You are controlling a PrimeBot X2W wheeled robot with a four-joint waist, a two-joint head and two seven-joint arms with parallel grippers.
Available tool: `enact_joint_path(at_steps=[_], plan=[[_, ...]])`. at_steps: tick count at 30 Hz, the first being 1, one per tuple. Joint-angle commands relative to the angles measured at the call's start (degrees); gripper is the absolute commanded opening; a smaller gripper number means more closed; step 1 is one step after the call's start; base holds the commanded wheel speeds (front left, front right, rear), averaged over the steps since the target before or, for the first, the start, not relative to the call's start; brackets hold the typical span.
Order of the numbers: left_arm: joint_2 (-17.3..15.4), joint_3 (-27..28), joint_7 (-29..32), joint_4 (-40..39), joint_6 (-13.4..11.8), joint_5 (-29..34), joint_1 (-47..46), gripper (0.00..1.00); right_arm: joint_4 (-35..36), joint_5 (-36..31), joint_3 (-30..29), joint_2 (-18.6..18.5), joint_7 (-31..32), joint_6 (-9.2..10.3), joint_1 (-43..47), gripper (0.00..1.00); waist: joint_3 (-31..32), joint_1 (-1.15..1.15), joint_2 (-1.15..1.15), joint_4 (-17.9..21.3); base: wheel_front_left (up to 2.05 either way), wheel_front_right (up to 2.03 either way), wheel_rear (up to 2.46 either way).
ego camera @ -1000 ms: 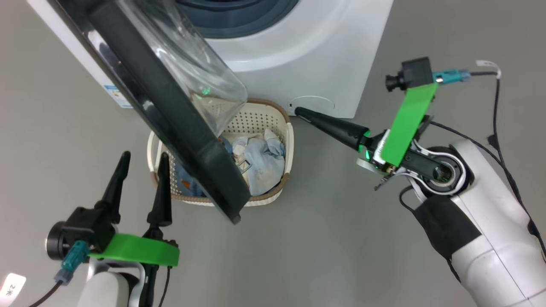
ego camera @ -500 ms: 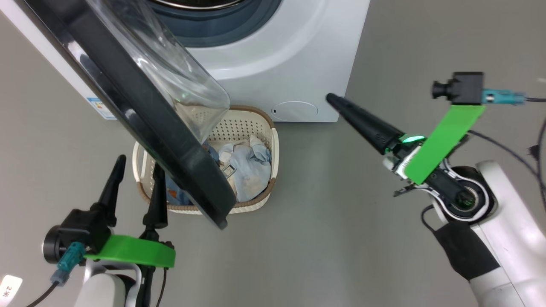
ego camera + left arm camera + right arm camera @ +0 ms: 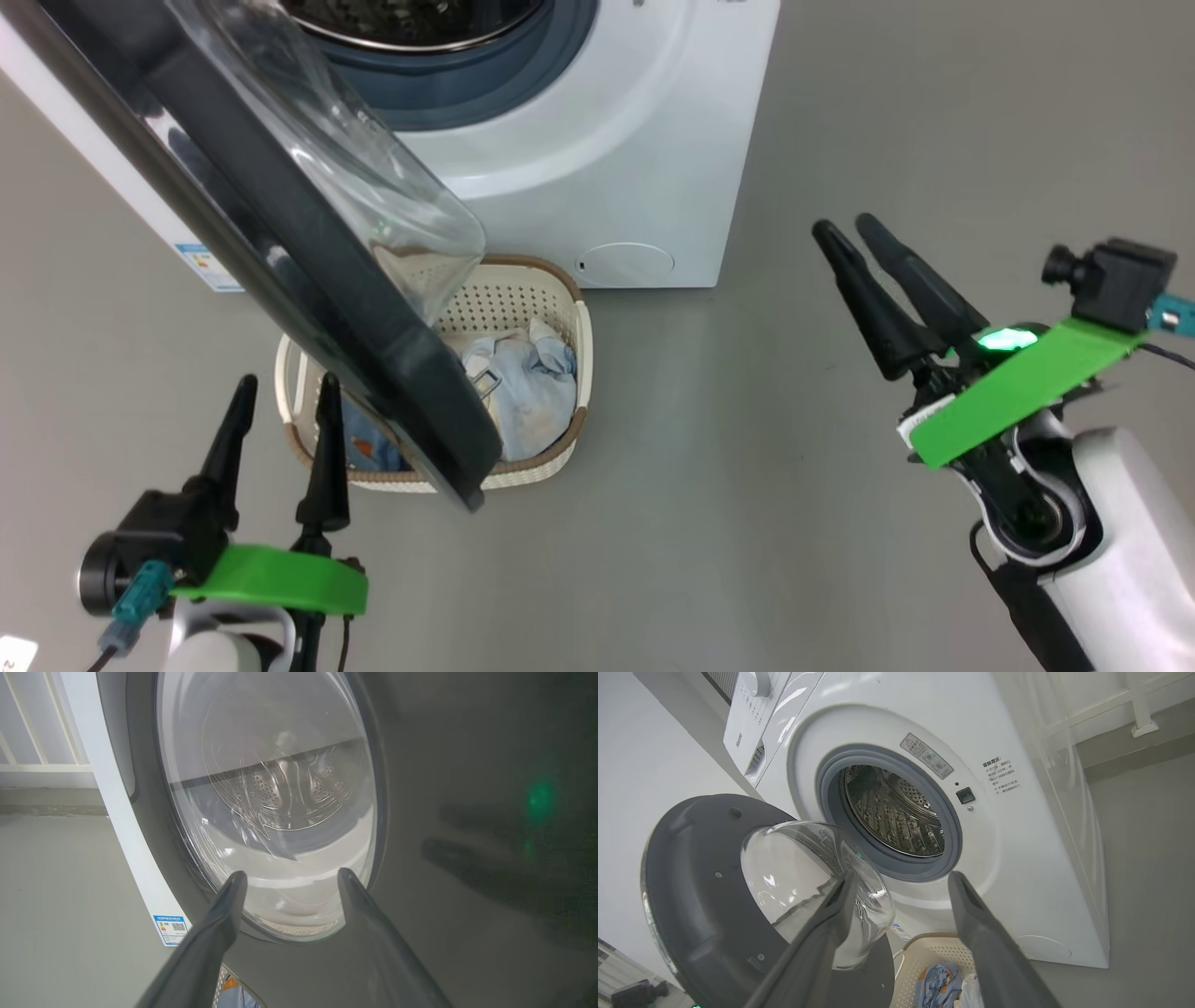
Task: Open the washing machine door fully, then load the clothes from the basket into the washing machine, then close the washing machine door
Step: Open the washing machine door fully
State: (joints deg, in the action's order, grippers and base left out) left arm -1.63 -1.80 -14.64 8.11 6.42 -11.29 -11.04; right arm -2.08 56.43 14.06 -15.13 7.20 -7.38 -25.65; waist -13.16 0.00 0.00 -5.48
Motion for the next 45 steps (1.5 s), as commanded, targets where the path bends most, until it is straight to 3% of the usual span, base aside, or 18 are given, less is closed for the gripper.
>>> enact_joint_path(at_steps=[1,9,17,34,45], plan=[[-1.25,2.22,-0.36,-1.59,0.18,0.49,0.45,1.00,1.99,-2.52,0.21,0.03,-2.00,-0.11,1.40,1.00,0.48,0.00,0.00,0.51,0.00,0.00,0.00],[-1.25,3.09,-0.36,-2.51,-0.08,0.44,2.93,1.00,0.61,-17.03,-0.73,-2.06,-11.98,-0.11,6.97,1.00,1.95,0.00,0.00,1.81,0.00,0.00,0.00],[-1.25,4.01,-0.36,-3.77,-0.71,0.61,5.50,1.00,-2.06,-25.54,-4.86,-1.79,-19.72,-0.11,12.91,1.00,3.74,0.00,0.00,3.52,0.00,0.00,0.00],[-1.25,5.05,-0.36,-10.49,-4.10,-0.45,14.79,1.00,-1.75,-37.32,-10.72,2.08,-22.18,-0.11,22.49,1.00,7.47,0.00,0.00,5.62,0.00,0.00,0.00],[-1.25,4.92,-0.36,-11.12,-4.38,-0.47,16.00,1.00,-0.73,-40.92,-12.14,3.50,-22.19,-0.11,24.29,1.00,8.28,0.00,0.00,5.19,0.00,0.00,0.00]])
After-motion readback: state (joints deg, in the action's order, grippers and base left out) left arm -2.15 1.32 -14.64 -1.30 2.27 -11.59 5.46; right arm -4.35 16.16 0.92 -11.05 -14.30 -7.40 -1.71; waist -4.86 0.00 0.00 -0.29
